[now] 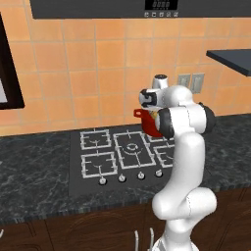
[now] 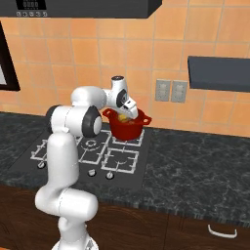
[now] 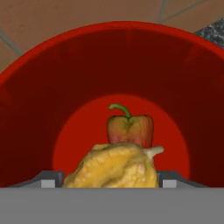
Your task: Put the bell pepper and squash in the pot. Retrieve the spatula and lightly stir the vegetables in the pot.
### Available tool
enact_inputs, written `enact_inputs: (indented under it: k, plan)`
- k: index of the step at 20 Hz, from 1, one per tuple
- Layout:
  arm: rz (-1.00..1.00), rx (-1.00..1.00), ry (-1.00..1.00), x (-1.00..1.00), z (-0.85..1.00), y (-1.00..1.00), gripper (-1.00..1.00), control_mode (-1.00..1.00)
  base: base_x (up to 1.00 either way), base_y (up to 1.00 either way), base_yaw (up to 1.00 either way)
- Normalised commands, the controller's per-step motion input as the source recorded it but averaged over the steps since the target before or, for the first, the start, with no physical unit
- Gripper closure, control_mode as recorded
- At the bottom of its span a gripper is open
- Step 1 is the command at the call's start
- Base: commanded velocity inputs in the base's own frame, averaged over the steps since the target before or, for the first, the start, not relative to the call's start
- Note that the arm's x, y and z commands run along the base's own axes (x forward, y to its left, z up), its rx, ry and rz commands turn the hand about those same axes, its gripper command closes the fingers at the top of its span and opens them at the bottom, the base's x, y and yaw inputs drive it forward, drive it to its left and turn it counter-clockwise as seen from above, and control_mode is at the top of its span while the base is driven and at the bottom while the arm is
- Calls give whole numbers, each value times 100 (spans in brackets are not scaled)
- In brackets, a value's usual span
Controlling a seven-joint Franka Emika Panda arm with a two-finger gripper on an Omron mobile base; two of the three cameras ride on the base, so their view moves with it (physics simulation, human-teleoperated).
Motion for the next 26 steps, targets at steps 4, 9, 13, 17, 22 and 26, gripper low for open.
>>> enact_inputs:
  k: [4,9,13,17,22,26]
  plan:
    - [2,0,-9,0,0,-7,-100,-100,0,0,0]
    - [2,0,-12,-2,19,0,-100,-100,0,0,0]
    - [0,3,-17,-77,74,0,-100,-100,0,0,0]
    - [0,7,-1,-100,84,2,-100,-100,0,0,0]
    - [0,3,18,-100,49,9,-100,-100,0,0,0]
    - [0,0,30,-94,12,7,-100,-100,0,0,0]
